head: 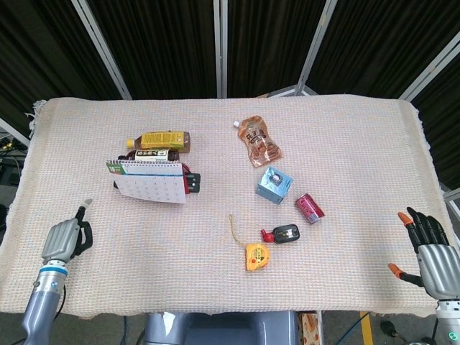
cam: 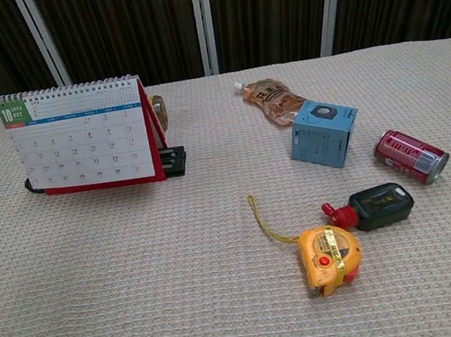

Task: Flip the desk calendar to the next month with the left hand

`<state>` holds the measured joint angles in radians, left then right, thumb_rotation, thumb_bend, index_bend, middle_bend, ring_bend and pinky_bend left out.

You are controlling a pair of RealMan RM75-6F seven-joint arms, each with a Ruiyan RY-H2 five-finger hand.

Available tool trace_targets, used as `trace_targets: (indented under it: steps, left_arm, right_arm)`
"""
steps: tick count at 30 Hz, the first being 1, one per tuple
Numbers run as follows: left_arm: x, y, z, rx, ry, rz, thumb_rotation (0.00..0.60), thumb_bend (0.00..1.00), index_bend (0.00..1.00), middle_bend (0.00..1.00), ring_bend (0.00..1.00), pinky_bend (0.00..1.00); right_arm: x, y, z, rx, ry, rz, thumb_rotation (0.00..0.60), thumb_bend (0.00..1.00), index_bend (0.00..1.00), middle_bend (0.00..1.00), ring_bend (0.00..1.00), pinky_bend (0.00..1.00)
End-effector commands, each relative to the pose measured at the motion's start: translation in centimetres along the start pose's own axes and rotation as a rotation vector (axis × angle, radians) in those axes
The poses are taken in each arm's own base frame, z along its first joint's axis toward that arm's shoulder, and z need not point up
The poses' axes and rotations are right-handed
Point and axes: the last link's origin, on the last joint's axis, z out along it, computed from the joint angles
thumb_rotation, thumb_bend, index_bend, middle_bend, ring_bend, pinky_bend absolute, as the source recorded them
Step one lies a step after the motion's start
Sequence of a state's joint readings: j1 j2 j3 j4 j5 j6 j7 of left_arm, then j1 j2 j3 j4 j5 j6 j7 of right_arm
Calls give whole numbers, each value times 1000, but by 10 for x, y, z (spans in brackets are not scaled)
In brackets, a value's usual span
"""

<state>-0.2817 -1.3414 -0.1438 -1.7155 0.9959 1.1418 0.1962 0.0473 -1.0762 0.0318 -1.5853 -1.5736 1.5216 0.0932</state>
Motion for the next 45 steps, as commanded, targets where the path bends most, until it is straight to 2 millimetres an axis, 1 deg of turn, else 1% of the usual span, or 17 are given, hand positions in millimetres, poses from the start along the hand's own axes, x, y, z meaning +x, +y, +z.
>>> trace_targets:
  steps: [1,5,13,22,34,45]
  left_arm:
    - [1,12,18,9,-53,-2,600,831,0,648,718,556]
    - [1,20,29,22,-84,19,600,858,0,648,718,556]
    - [-4,37,48,47,-129,27,600,860,0,648,718,556]
    - [-10,50,58,52,-140,47,600,859,0,648,718,556]
    - [-11,69,66,30,-135,67,600,859,0,648,718,556]
    - [-3,92,57,-33,-99,86,600,859,0,648,718,556]
  right_arm:
    - [1,0,0,1,3,2,600,64,20,0,0,0]
    - [3,1,-1,-1,6,8,600,64,21,0,0,0]
    - [5,3,0,-7,11,16,600,64,21,0,0,0]
    - [6,6,1,-16,13,22,600,64,21,0,0,0]
    - [6,6,1,-19,12,22,600,64,20,0,0,0]
    - [8,6,0,-15,18,24,600,64,21,0,0,0]
